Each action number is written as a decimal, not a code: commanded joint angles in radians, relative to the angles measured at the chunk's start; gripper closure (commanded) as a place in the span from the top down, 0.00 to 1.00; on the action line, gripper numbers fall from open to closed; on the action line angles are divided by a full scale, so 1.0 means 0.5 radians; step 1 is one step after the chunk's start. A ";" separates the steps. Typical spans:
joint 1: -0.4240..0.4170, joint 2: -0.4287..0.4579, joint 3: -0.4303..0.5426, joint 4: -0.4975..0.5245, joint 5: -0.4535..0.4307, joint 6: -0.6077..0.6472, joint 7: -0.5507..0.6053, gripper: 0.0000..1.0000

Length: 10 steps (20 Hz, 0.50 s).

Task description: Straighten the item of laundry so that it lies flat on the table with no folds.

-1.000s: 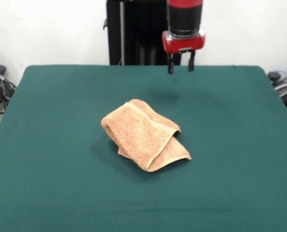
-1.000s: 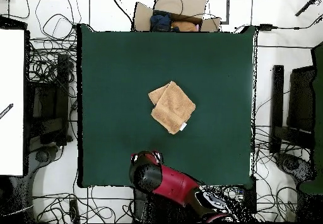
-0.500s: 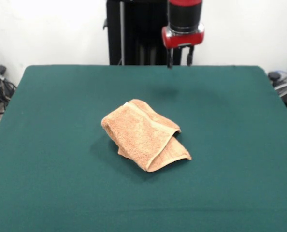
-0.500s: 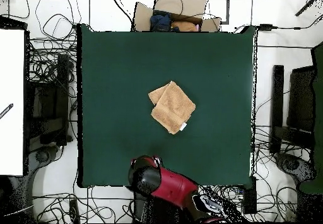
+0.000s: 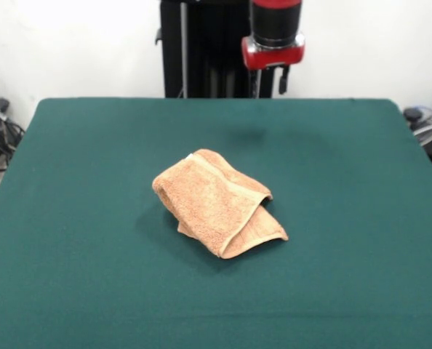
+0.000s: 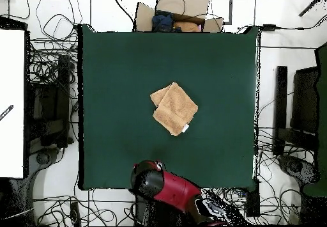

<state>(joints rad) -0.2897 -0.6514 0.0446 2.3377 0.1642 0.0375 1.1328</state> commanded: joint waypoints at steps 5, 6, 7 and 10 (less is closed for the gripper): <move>-0.106 0.158 0.035 0.088 -0.120 -0.281 0.530 1.00; -0.119 0.180 0.033 0.108 -0.142 -0.326 0.543 1.00; -0.123 0.194 0.026 0.121 -0.156 -0.360 0.556 1.00; -0.112 0.186 -0.006 0.144 -0.171 -0.375 0.563 1.00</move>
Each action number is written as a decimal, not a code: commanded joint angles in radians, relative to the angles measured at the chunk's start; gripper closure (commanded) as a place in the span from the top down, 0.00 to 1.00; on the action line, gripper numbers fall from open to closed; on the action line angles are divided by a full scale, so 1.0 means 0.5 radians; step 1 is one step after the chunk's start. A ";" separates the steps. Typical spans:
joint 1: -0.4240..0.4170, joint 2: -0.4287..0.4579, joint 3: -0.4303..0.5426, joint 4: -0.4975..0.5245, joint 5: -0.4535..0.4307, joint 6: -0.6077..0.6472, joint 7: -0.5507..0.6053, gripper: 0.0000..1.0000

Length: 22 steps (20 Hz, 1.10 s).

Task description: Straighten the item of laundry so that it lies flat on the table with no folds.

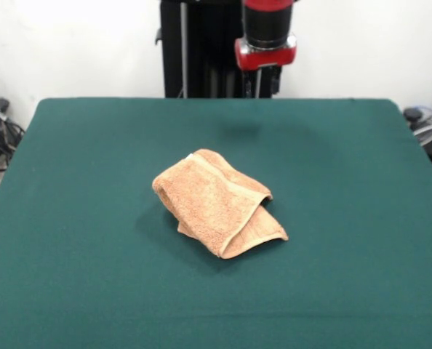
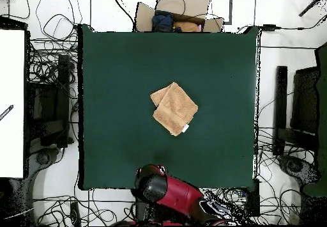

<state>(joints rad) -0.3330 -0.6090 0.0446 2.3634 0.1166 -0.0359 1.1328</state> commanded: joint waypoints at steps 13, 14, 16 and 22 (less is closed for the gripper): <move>-0.082 0.114 -0.002 0.130 -0.088 -0.324 0.576 1.00; -0.080 0.114 0.001 0.130 -0.083 -0.318 0.574 1.00; -0.073 0.105 0.001 0.129 -0.071 -0.303 0.568 1.00; -0.067 0.105 0.004 0.113 -0.060 -0.273 0.549 1.00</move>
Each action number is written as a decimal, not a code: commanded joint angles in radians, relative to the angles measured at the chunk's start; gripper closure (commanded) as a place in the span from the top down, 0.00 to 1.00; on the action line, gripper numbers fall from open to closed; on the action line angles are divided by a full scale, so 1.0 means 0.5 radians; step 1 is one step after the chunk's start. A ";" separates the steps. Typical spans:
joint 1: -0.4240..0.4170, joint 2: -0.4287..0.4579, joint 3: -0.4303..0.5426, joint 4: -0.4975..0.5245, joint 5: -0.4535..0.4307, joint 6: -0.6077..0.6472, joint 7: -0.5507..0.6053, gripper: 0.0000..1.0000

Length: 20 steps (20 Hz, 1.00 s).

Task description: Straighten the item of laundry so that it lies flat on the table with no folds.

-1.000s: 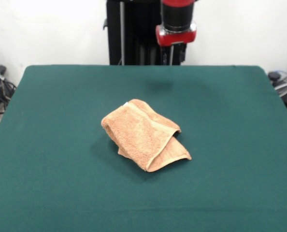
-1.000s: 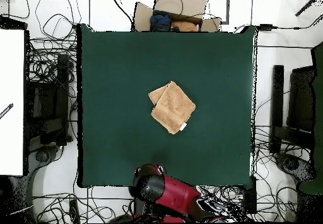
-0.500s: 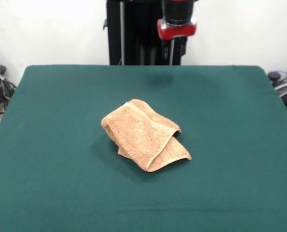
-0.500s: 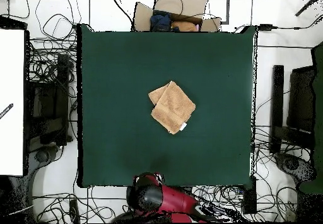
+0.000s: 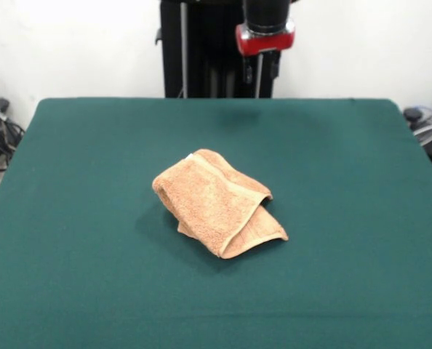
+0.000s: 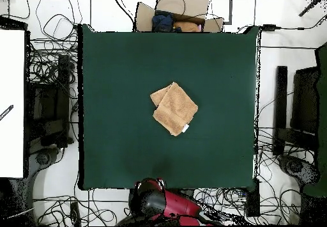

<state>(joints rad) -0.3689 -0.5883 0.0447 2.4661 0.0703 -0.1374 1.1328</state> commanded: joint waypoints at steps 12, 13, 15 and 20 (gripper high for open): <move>0.112 0.169 0.014 -0.386 0.196 0.145 0.492 1.00; 0.114 0.204 0.020 -0.414 0.197 0.122 0.490 1.00; 0.117 0.266 0.028 -0.483 0.205 0.110 0.476 1.00; 0.172 0.335 0.005 -0.637 0.256 0.161 0.446 1.00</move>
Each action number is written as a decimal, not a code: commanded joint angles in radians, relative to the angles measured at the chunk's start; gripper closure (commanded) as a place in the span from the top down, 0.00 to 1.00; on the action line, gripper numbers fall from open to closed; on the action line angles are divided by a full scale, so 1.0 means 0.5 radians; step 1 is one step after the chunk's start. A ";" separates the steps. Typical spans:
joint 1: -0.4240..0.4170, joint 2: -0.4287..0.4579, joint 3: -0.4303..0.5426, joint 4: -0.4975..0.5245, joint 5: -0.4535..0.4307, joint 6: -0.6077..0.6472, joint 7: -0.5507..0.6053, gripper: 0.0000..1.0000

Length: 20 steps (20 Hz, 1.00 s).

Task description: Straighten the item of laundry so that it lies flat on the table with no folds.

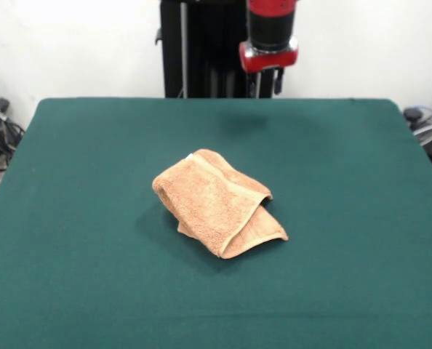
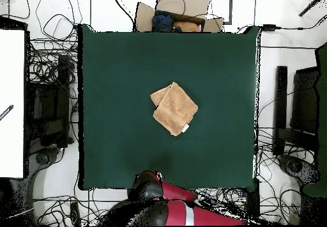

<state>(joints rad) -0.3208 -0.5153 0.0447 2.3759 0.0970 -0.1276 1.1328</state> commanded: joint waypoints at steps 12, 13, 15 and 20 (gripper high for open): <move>0.112 0.238 -0.019 -0.654 0.240 0.268 0.443 1.00; 0.116 0.239 -0.016 -0.666 0.243 0.278 0.445 1.00; 0.127 0.246 -0.011 -0.699 0.263 0.326 0.449 1.00; 0.178 0.240 -0.032 -0.768 0.303 0.439 0.458 1.00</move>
<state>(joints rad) -0.2700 -0.4217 0.0320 2.1468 0.1597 -0.0009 1.1328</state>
